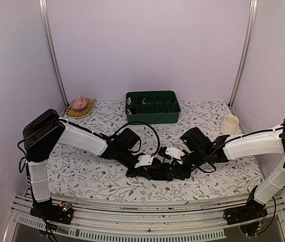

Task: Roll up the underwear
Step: Roll the underwear at the center of the board.

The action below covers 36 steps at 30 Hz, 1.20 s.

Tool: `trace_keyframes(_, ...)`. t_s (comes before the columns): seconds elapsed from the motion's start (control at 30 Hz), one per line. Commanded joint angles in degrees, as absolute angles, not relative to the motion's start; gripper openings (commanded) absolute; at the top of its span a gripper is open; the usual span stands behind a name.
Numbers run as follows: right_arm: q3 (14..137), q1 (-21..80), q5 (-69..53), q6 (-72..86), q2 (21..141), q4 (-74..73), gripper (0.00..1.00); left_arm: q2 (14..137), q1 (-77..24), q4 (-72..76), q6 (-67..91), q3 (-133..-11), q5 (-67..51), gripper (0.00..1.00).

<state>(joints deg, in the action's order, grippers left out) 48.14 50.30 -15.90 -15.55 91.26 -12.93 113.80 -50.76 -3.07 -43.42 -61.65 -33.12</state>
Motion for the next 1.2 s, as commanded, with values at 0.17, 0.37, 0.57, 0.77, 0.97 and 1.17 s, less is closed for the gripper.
trace_keyframes(0.17, 32.6, 58.6, 2.3, -25.1, 75.7, 8.7, 0.57, 122.7, -48.0, -21.8, -39.9, -71.0, -40.5, 0.00)
trace_keyframes(0.37, 32.0, 65.7, 9.8, -34.7, 80.9, 14.4, 0.55, 128.2, -46.0, -29.9, -38.1, -78.1, -46.8, 0.00)
trace_keyframes(0.57, 39.1, 66.2, 16.0, -38.8, 91.4, 11.0, 0.48, 132.5, -44.9, -36.0, -38.9, -82.8, -49.8, 0.00)
trace_keyframes(0.77, 41.8, 66.2, 18.3, -39.2, 96.9, 8.4, 0.42, 134.1, -44.6, -37.7, -39.5, -84.0, -50.9, 0.00)
trace_keyframes(0.97, 43.1, 66.2, 20.3, -38.3, 100.0, 6.2, 0.37, 135.5, -44.5, -40.3, -40.7, -85.6, -52.4, 0.00)
trace_keyframes(1.17, 45.7, 65.7, 17.9, -36.1, 102.1, 1.8, 0.15, 134.9, -43.9, -40.3, -41.2, -85.8, -51.9, 0.14)
